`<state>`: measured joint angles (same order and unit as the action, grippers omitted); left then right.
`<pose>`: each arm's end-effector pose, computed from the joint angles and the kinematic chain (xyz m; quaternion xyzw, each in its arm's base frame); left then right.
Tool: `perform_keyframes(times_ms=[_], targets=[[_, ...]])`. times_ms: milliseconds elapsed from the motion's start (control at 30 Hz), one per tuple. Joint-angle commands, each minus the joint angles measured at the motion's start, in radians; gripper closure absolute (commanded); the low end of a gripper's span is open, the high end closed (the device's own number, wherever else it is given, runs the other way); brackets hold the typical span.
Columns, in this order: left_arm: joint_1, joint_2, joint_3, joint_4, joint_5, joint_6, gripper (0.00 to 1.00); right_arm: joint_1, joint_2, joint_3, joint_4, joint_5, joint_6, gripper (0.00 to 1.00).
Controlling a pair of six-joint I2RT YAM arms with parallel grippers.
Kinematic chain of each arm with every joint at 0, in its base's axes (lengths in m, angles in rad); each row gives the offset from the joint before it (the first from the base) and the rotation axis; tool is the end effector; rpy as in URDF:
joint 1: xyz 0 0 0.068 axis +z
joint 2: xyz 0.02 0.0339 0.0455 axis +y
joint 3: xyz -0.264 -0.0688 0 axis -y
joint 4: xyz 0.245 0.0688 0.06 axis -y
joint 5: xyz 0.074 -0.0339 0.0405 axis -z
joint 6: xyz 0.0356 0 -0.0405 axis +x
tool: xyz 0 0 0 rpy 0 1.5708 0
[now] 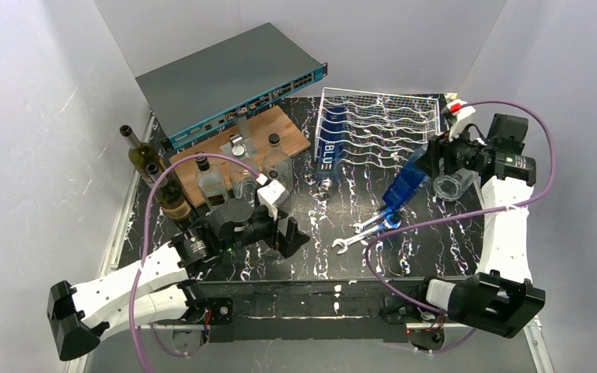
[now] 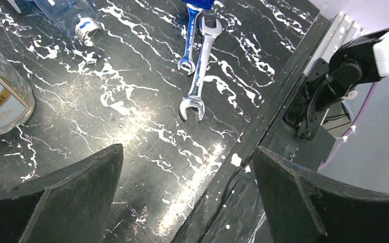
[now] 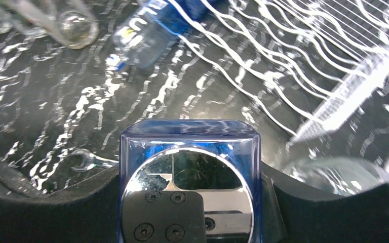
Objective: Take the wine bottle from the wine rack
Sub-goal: Place the wine bottle at the center of the board.
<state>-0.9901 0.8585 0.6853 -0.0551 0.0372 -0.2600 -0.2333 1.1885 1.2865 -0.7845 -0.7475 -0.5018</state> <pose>0.1118 -0.1728 0.3054 0.2903 0.7272 -0.3757 0.4958 0.2361 -0.0312 0.3787 -0.2674 0.8130 0.1648 0.4903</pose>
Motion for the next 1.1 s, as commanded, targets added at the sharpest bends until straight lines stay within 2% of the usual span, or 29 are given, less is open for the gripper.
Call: perform_keyframes(times_ms=[0,467,600,767,833,933,1000,1067], targets=[[0.000,-0.046,-0.005,0.024,0.005,-0.025,0.02,-0.061,-0.002,0.073,0.149,0.090,0.049,0.91],[0.000,-0.033,-0.020,0.043,0.002,-0.075,0.02,-0.078,0.074,0.057,0.255,0.204,0.018,0.87],[0.000,-0.032,-0.026,0.049,0.002,-0.087,0.02,-0.078,0.094,0.054,0.253,0.198,0.004,0.75],[0.001,-0.035,-0.036,0.079,0.001,-0.102,0.02,-0.078,0.111,0.035,0.254,0.194,0.000,0.68],[0.001,-0.035,-0.035,0.079,0.002,-0.102,0.02,-0.078,0.109,0.023,0.257,0.195,0.000,0.60],[0.001,-0.032,-0.035,0.077,0.002,-0.102,0.02,-0.078,0.106,0.022,0.253,0.199,-0.002,0.31],[0.001,-0.029,-0.034,0.079,0.004,-0.106,0.02,-0.078,0.098,0.027,0.250,0.201,-0.006,0.16],[0.000,-0.025,-0.033,0.082,0.006,-0.111,0.02,-0.078,0.093,0.038,0.248,0.203,-0.006,0.10]])
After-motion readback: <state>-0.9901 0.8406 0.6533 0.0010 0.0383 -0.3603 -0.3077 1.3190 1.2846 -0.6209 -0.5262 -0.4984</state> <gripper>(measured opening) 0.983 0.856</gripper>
